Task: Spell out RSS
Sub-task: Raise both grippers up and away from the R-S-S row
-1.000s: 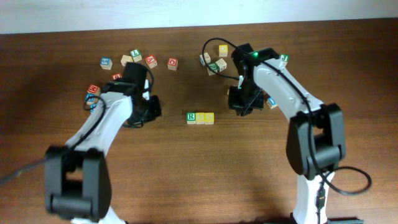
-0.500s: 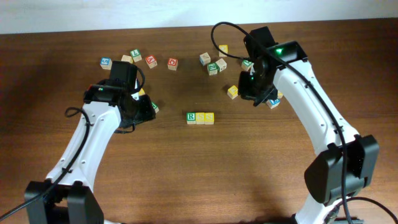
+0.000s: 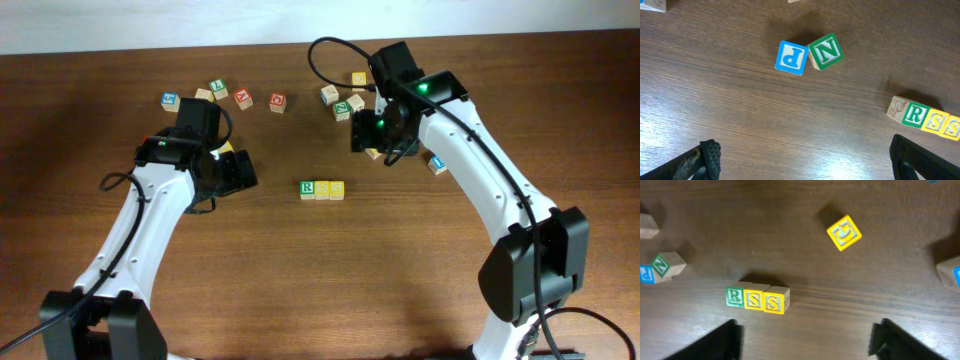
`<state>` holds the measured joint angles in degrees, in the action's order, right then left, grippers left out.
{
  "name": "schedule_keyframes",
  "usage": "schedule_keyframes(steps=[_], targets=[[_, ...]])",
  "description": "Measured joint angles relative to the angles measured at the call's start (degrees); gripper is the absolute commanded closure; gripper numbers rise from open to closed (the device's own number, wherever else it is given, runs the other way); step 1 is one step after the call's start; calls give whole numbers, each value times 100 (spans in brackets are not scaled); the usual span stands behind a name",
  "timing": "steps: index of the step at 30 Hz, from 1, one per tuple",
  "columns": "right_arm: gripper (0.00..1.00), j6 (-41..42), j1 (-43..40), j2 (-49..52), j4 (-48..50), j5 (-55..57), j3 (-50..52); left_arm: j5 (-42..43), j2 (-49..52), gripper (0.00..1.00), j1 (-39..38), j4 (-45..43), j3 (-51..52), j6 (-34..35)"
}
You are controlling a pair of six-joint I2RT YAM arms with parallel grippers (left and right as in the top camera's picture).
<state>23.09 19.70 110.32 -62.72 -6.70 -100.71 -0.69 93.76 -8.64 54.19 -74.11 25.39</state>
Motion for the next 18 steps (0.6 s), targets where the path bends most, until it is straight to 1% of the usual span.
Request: schedule_keyframes(steps=[3, 7, 9, 12, 15, 18], targets=[[2, 13, -57, -37, -485, 2, 0, -26, 0, 1, 0, 2, 0, 0], [2, 101, -109, -501, -1292, 328, 4, -42, 0, 1, 0, 26, 0, -2], [1, 114, -120, -997, -1668, 544, 4, -44, 0, 1, 0, 55, 0, 0], [2, 118, -114, -2020, -2175, 870, 4, -44, 0, 1, 0, 68, 0, 0], [2, 138, 2, -2815, -2406, 1023, 4, -44, 0, 1, 0, 72, 2, 0], [1, 142, 243, -3311, -2426, 1069, 146, -46, 0, 1, 0, 74, 2, 0]])
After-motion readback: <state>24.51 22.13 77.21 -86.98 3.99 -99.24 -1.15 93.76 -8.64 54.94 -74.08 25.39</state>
